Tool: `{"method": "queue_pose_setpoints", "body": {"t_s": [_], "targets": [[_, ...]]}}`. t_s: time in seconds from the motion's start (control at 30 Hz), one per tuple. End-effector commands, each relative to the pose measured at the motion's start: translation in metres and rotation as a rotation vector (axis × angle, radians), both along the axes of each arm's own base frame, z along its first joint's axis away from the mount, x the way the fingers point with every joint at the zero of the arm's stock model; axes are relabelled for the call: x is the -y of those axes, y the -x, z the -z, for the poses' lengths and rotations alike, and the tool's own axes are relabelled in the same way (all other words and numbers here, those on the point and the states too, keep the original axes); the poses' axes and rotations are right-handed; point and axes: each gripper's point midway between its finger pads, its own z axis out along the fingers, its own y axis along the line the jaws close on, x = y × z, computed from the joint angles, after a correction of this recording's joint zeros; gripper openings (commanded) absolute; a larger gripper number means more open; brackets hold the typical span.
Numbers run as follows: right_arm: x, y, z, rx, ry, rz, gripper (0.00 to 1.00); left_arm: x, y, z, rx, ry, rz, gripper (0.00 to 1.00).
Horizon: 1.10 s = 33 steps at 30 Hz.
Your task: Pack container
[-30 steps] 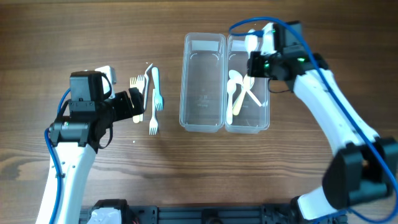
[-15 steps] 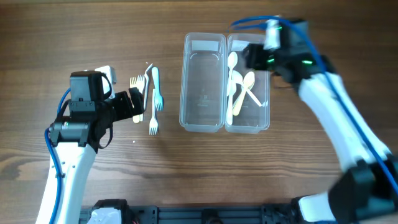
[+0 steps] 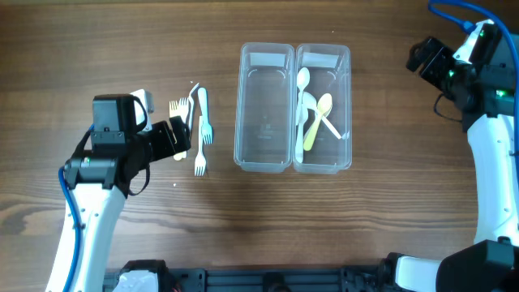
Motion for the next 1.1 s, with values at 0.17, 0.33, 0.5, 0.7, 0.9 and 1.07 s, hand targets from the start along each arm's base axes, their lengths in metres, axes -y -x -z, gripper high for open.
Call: {"method": "queue_pose_setpoints", "body": {"t_s": [0.17,0.33,0.5,0.7,0.9,1.07], "targets": [[0.000,-0.001,0.005,-0.014,-0.031,0.020,0.98,-0.025,-0.034,0.054,-0.192,-0.196,0.081,0.88],[0.000,-0.001,0.005,-0.014,-0.031,0.020,0.98,-0.034,-0.059,0.098,-0.228,-0.293,0.182,0.83],[-0.001,0.000,0.006,-0.019,-0.033,0.020,0.98,-0.034,-0.078,0.116,-0.193,-0.335,0.267,0.80],[-0.001,0.002,0.008,-0.032,-0.035,0.021,0.98,-0.039,-0.089,0.123,-0.168,-0.389,0.312,0.72],[-0.002,0.003,0.009,-0.035,-0.036,0.020,0.97,-0.039,-0.089,0.140,-0.201,-0.383,0.309,0.66],[-0.002,0.004,0.010,-0.040,-0.037,0.020,0.97,-0.031,-0.088,0.148,-0.214,-0.372,0.302,0.67]]}}
